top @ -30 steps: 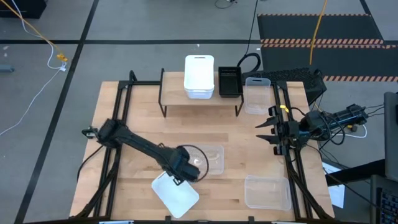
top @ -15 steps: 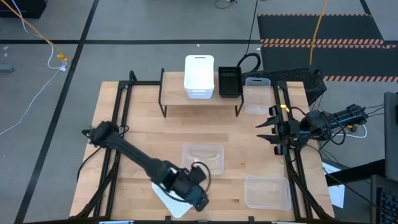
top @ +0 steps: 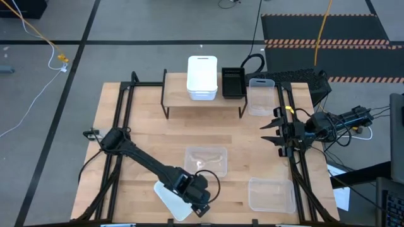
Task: Stack baskets on shelf by color
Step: Stack the white bin on the white bin on the shelf
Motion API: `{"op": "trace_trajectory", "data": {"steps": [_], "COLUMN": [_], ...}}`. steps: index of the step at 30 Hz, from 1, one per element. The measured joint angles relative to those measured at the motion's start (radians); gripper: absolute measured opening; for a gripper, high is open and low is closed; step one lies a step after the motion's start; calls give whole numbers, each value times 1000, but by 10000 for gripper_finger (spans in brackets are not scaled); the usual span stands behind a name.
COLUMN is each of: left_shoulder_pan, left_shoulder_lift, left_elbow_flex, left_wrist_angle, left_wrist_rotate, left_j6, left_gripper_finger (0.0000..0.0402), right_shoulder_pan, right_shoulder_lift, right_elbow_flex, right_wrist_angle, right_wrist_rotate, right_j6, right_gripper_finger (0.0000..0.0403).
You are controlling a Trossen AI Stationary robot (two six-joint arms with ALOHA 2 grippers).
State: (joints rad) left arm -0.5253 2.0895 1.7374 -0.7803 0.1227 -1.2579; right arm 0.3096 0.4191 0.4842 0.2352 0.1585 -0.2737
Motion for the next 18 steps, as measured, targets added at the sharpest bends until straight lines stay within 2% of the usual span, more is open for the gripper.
{"op": "trace_trajectory", "data": {"steps": [4,8,13,18], "left_shoulder_pan": [-1,9,32,51], "left_shoulder_lift": [17,54,57,52], "left_elbow_flex": [2,1,2,2], "left_wrist_angle": [14,45,23,-71], "left_wrist_rotate": [11,58,94,140], "left_j6": [1,6,0,-12], "left_gripper_finger": [202,174,122,45], "right_shoulder_pan": [0,0,0,0], "right_shoulder_lift": [0,-4,-7,-7], "right_elbow_flex": [0,0,0,0], "right_wrist_angle": [0,-1,-3,-9], "right_wrist_rotate": [0,0,-1,-1], "right_j6": [0,6,7,-1], "right_gripper_finger": [132,132,132,132]}}
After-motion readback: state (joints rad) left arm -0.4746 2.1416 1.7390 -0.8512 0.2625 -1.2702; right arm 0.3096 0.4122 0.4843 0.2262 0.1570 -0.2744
